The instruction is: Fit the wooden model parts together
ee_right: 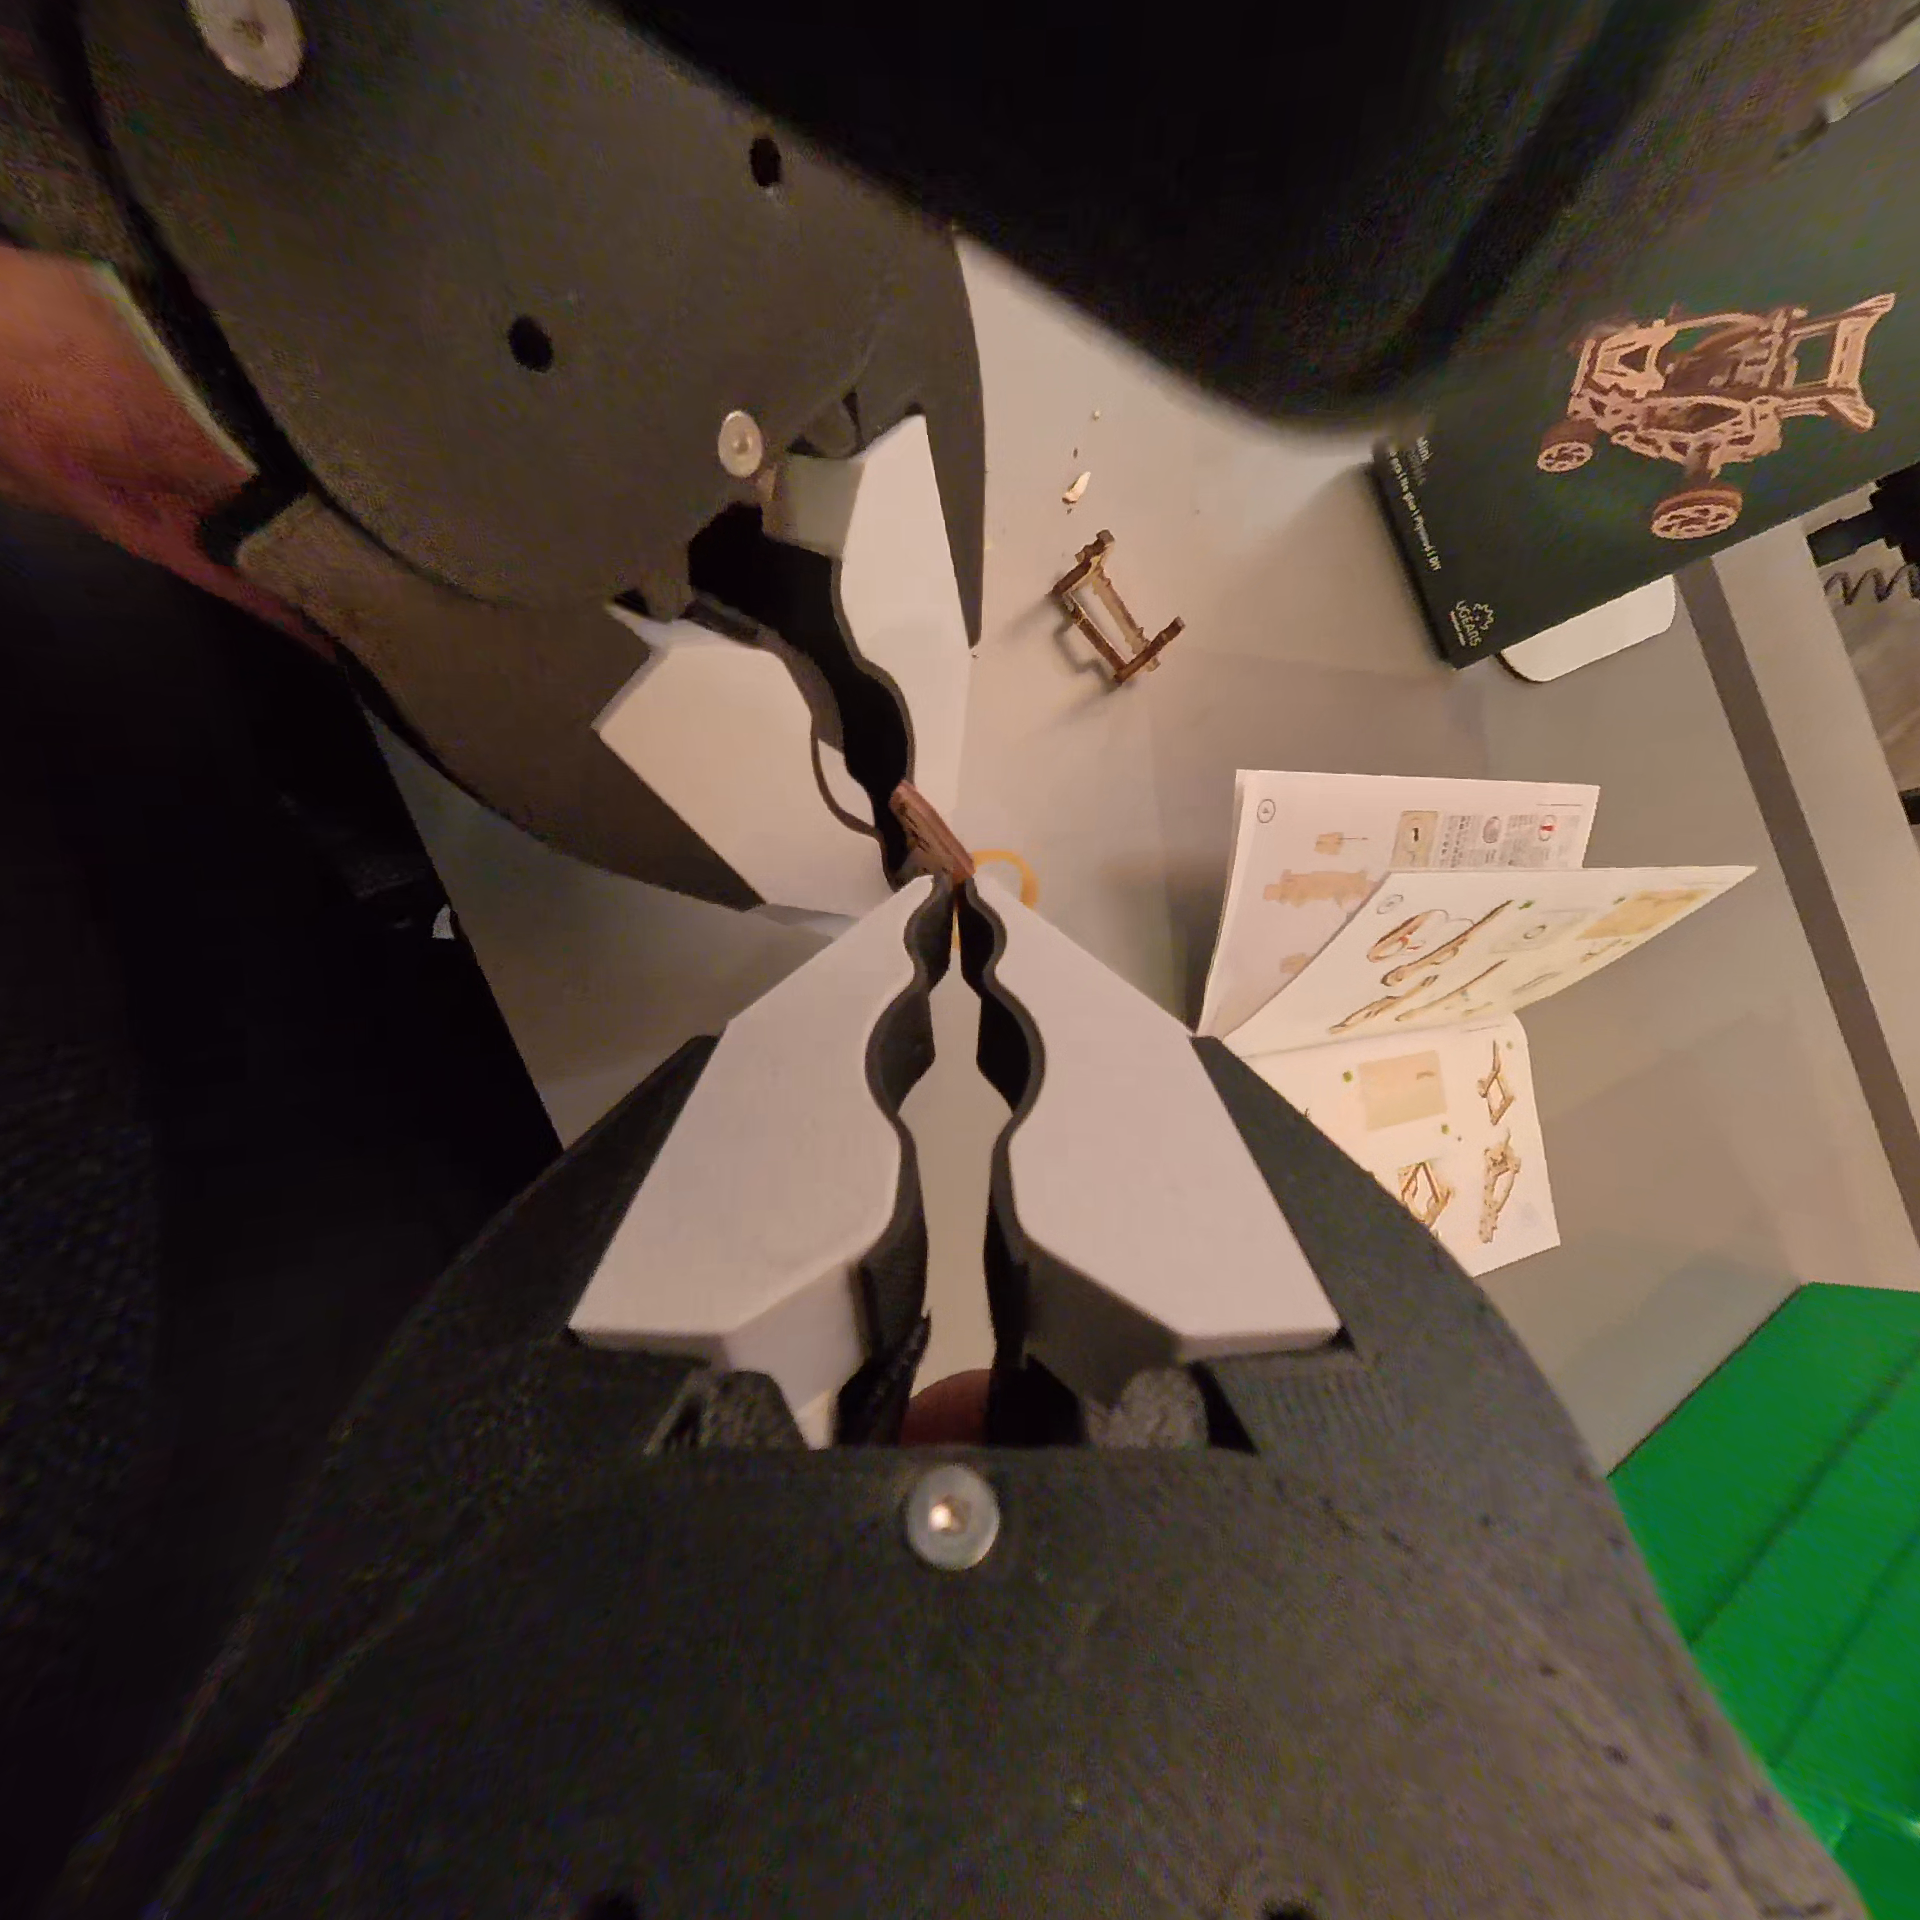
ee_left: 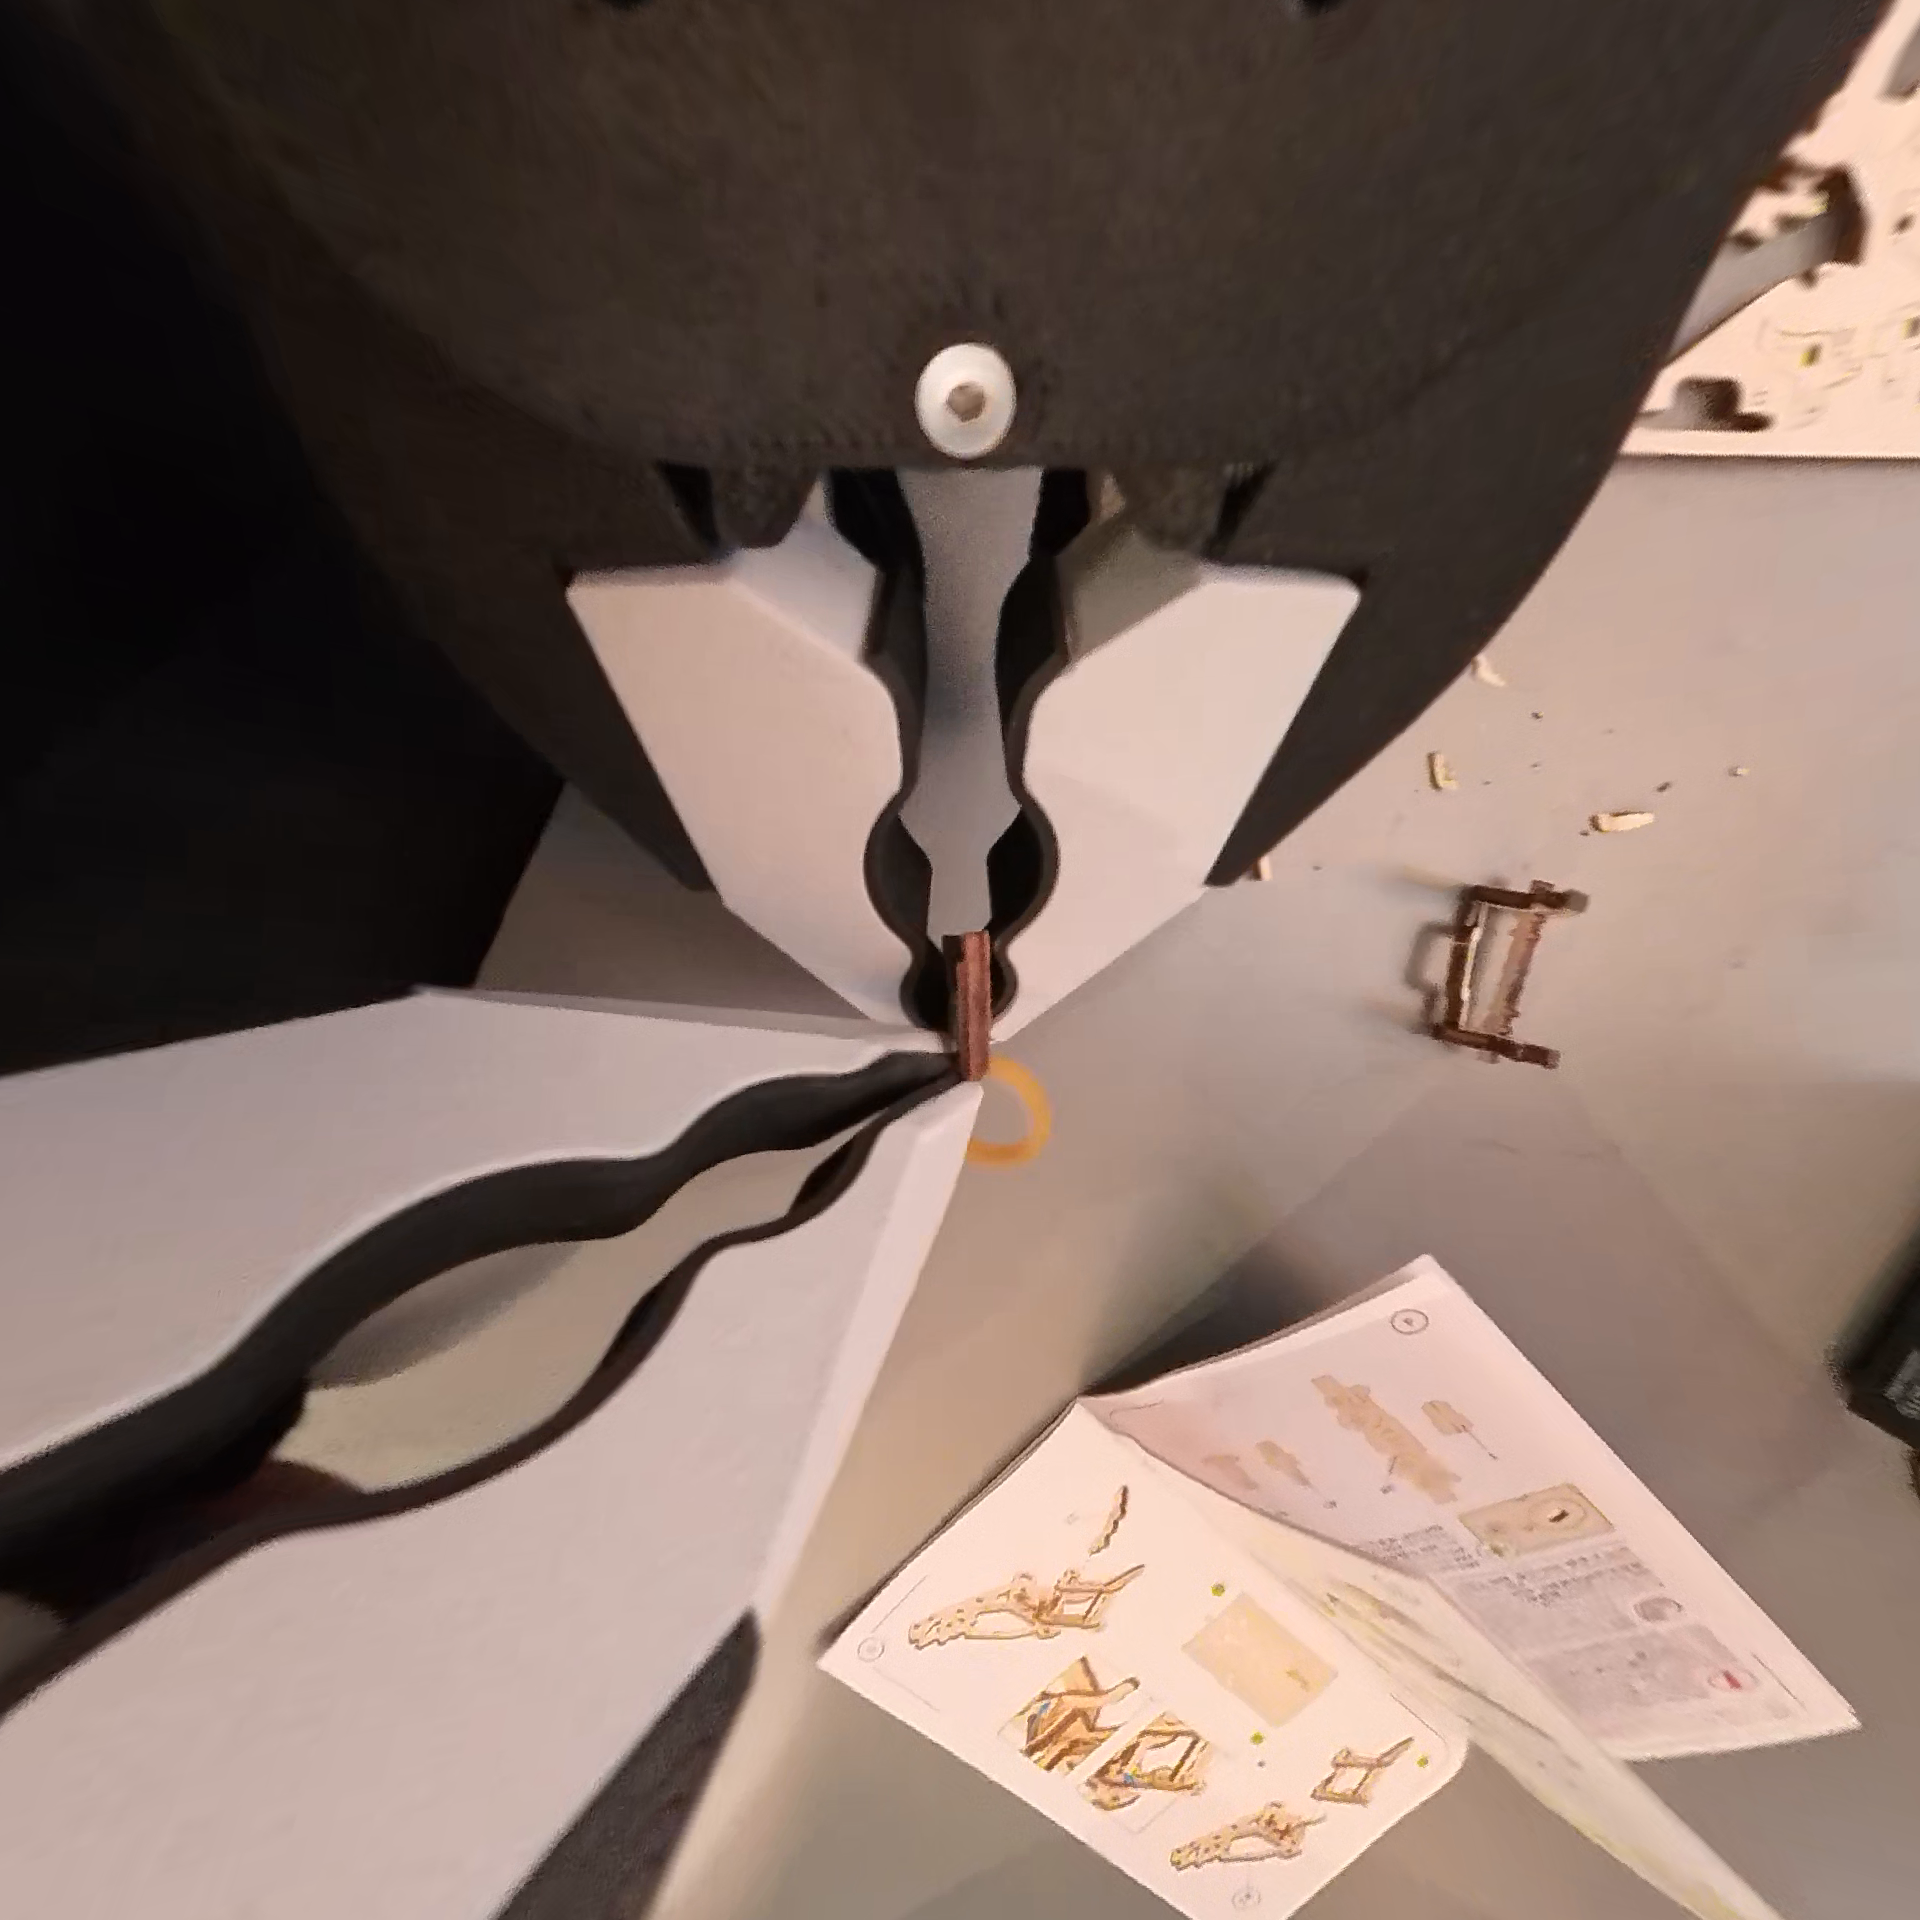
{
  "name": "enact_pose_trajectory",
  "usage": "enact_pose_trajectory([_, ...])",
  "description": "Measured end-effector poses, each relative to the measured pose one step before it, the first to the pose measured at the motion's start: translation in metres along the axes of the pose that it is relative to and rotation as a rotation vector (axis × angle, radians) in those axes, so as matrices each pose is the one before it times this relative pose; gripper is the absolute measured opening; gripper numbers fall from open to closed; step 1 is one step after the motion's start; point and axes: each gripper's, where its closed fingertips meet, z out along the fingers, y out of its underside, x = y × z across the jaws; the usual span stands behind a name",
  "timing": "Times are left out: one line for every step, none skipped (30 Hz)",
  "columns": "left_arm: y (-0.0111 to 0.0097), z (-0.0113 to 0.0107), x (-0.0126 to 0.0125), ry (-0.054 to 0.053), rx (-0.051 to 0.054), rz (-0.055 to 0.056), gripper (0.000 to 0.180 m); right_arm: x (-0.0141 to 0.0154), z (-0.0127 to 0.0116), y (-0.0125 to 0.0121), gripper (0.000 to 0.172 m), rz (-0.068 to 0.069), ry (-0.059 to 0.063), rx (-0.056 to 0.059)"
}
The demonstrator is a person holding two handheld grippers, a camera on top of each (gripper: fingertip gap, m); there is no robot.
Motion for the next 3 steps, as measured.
enact_pose_trajectory([0.00104,0.00066,-0.00073,-0.0186,-0.0098,0.0268,0.001,-0.00055,0.00065,0.00104,0.000,0.0033,-0.0021,-0.0077])
enact_pose_trajectory([0.00122,0.00093,-0.00047,-0.0180,-0.0079,0.0234,0.001,-0.00090,0.00090,0.00134,0.000,-0.0046,-0.0008,-0.0110])
enact_pose_trajectory([0.00078,0.00058,-0.00087,-0.0217,-0.0052,0.0234,0.001,-0.00065,0.00090,0.00104,0.000,-0.0036,0.0000,-0.0095])
